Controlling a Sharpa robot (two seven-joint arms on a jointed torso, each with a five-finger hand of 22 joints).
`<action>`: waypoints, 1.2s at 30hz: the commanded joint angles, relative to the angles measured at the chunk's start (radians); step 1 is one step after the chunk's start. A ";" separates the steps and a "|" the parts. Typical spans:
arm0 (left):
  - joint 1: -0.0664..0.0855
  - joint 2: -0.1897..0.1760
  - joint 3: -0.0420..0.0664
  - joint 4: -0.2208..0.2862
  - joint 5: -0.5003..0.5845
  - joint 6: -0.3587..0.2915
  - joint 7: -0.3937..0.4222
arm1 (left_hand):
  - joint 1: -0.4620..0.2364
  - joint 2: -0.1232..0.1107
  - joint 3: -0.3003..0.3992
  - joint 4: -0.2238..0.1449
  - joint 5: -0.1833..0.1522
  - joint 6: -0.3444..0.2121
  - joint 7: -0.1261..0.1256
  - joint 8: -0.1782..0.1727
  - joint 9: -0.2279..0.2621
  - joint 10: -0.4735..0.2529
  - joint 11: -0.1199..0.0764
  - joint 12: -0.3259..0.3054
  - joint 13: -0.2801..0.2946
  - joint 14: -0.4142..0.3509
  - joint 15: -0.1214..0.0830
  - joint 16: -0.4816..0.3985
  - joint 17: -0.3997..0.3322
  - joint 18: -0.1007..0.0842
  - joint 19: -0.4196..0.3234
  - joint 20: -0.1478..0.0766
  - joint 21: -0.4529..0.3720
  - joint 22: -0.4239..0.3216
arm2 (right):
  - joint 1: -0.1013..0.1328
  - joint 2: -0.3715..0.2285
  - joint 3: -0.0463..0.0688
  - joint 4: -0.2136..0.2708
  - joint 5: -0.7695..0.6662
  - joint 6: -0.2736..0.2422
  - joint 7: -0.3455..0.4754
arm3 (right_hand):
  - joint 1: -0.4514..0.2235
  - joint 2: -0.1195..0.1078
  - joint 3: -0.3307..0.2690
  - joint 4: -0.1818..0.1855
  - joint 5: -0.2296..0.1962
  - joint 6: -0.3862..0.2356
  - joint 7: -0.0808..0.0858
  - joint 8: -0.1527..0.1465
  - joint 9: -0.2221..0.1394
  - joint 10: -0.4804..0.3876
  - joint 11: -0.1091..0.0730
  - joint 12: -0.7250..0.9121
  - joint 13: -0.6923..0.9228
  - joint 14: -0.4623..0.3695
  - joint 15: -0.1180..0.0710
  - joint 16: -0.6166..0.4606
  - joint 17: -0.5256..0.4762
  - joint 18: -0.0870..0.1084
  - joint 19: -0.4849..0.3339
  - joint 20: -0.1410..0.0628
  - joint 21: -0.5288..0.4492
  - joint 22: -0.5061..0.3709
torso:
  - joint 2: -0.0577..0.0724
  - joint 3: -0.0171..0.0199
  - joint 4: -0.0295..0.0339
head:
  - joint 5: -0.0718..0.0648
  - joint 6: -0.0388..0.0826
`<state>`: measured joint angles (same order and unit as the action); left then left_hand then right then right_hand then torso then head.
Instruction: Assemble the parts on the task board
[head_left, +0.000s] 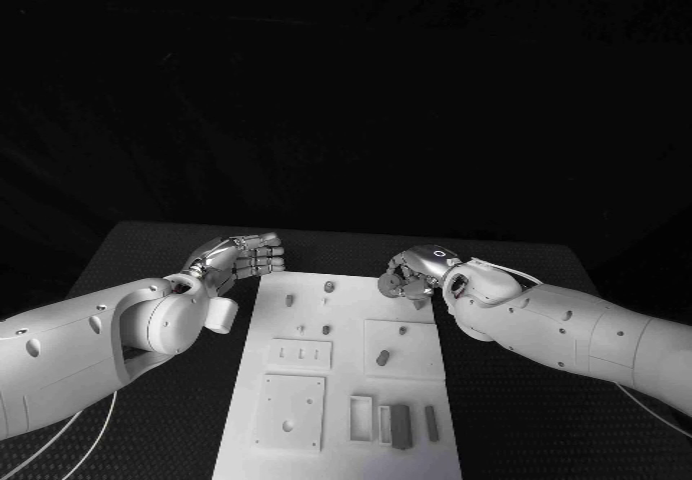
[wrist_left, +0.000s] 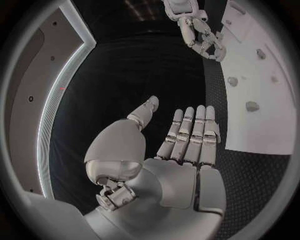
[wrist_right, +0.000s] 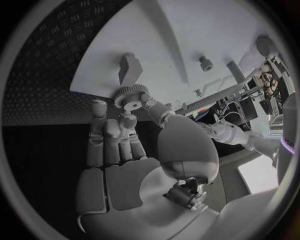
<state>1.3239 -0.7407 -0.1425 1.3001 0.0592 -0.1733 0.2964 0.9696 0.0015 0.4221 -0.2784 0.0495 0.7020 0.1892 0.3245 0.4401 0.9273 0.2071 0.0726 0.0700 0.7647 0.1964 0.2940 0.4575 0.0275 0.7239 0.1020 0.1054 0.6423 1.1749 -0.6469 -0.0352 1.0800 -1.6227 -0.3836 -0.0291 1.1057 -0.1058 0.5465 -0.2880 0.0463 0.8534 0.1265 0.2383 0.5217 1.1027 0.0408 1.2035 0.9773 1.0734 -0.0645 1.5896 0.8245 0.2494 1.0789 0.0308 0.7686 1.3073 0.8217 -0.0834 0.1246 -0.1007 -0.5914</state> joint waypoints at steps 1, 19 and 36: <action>0.001 0.001 0.001 0.002 -0.006 0.009 0.007 | -0.005 0.005 -0.003 -0.005 0.004 0.006 0.024 -0.006 -0.001 0.000 0.003 -0.006 -0.001 0.000 0.008 -0.004 -0.002 0.013 0.005 0.002 -0.004 -0.001 | -0.022 0.002 -0.014 -0.012 -0.041 0.087 -0.018 | 0.004 0.002 -0.003 -0.001 0.003 0.031 0.019 0.009 0.001 0.003 -0.008 0.003 -0.002 0.001 -0.007 0.004 -0.001 0.012 0.001 -0.001 0.004 0.017 | 0.001 0.0001 -0.0003 | 0.001 -0.001; 0.001 -0.005 0.001 0.006 -0.036 0.003 0.006 | -0.009 0.006 -0.004 -0.003 0.004 0.006 0.026 -0.007 -0.002 0.000 0.005 -0.006 -0.001 0.001 0.008 -0.004 -0.002 0.013 0.005 0.002 -0.005 -0.001 | -0.021 0.004 -0.014 0.014 -0.101 0.065 -0.081 | -0.014 0.062 -0.011 -0.002 0.003 0.096 -0.006 0.041 0.018 0.011 -0.032 0.001 -0.005 0.003 -0.029 0.008 -0.004 0.012 0.001 -0.001 0.007 0.019 | -0.001 -0.0015 -0.0009 | 0.004 -0.002; 0.001 -0.009 0.001 0.000 -0.036 -0.006 0.003 | -0.009 0.006 -0.004 -0.003 0.004 0.006 0.027 -0.007 -0.002 0.000 0.006 -0.005 -0.001 0.001 0.008 -0.004 -0.002 0.014 0.005 0.002 -0.005 -0.001 | 0.009 -0.028 -0.007 0.162 -0.251 -0.034 -0.206 | -0.012 0.043 -0.006 -0.001 0.003 0.107 -0.012 0.044 0.021 0.033 -0.039 -0.003 -0.012 0.019 -0.036 0.008 -0.009 0.012 0.016 -0.010 0.011 0.016 | -0.001 -0.0009 0.0005 | 0.008 0.001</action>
<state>1.3239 -0.7495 -0.1426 1.2994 0.0285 -0.1766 0.2930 0.9657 0.0054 0.4221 -0.2784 0.0495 0.7020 0.1892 0.3204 0.4394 0.9273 0.2071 0.0726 0.0702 0.7647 0.1964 0.2941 0.4568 0.0274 0.7240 0.1019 0.1054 0.6423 1.1821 -0.6724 -0.0430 1.2234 -1.7868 -0.4051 -0.1656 1.0913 -0.0544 0.5380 -0.2912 0.0503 0.9032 0.0767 0.2690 0.5214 1.1300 -0.0002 1.2034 0.9660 1.0877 -0.0977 1.5949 0.8168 0.2624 1.0904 0.0198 0.7741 1.3081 0.8207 -0.0850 0.1255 -0.0936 -0.5919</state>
